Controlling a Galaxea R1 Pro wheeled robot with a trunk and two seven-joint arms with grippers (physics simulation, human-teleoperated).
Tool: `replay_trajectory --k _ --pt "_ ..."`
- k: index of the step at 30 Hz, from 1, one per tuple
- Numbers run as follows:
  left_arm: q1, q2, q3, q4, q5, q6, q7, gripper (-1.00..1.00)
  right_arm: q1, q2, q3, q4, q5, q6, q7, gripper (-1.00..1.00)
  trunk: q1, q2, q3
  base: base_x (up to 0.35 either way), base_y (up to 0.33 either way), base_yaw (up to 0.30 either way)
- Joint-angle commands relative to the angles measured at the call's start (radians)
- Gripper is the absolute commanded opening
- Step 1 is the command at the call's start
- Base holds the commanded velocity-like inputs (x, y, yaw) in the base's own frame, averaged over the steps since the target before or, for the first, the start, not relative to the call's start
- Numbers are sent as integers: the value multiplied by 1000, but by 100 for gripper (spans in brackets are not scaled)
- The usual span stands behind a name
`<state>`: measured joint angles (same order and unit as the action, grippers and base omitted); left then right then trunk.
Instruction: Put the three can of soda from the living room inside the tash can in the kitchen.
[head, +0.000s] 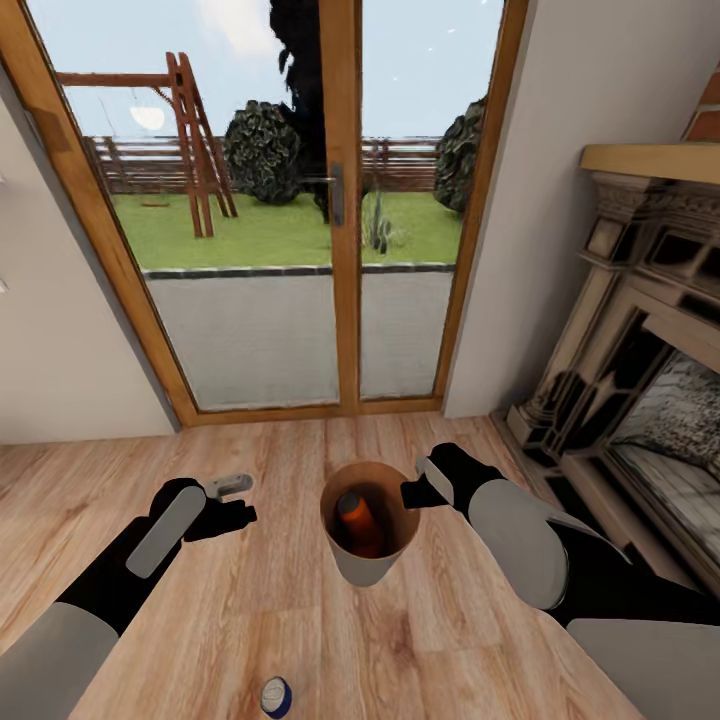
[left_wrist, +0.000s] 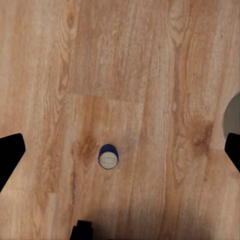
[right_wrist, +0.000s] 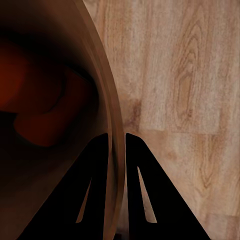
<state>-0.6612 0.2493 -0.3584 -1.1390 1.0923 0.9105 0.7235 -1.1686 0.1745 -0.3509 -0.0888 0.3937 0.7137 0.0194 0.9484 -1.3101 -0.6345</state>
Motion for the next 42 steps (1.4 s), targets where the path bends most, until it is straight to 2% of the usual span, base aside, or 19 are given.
replay_trajectory --k 1,24,42 --pt "0 0 0 0 0 0 0 100 0 0 -13 0 -14 0 5 -100 0 0 0 43 39 0" --pt "0 -1 -1 1 0 -1 1 100 0 0 -13 1 -13 0 5 -100 0 0 0 86 8 0" --pt "0 -1 -2 4 -2 -1 1 100 0 0 -14 1 -13 0 5 -100 0 0 0 17 53 0"
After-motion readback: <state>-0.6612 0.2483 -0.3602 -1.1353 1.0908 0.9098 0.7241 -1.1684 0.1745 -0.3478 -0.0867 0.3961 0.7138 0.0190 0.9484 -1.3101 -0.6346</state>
